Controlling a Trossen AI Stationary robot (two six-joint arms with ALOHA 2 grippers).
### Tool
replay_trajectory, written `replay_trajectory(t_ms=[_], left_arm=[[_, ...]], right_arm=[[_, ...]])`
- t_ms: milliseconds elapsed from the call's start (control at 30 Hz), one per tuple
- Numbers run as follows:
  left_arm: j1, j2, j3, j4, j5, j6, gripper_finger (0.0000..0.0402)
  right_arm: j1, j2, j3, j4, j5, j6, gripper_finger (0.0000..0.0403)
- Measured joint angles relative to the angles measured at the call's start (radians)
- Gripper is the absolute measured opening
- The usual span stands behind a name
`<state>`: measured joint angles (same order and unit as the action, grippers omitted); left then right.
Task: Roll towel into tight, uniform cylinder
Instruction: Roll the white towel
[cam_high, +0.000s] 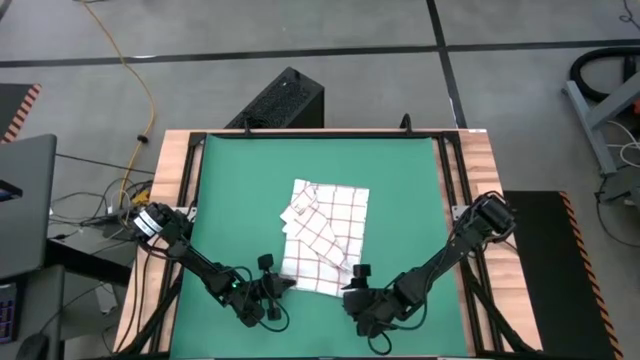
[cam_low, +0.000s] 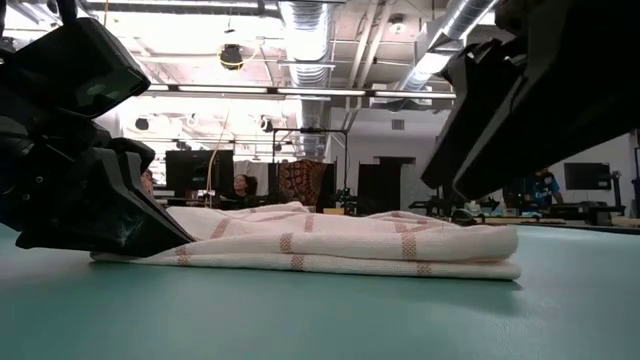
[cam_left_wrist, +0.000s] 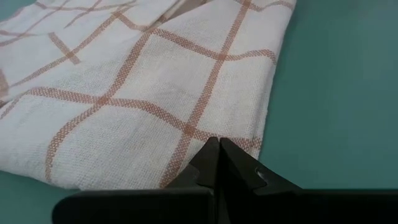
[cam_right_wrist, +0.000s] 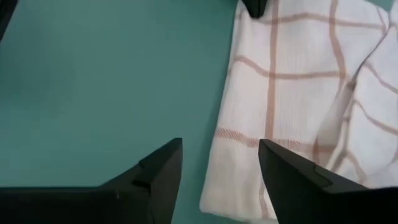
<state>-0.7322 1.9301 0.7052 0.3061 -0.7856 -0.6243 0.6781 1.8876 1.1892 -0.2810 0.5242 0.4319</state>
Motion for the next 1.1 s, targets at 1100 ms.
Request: replay_trajectory(t_ms=[1100], left_arm=[[0.0,0.0,0.0,-0.001,-0.004,0.007,0.0]], right_arm=[[-0.057,0.127,0.002,-0.236,-0.019,0.305,0.0109]])
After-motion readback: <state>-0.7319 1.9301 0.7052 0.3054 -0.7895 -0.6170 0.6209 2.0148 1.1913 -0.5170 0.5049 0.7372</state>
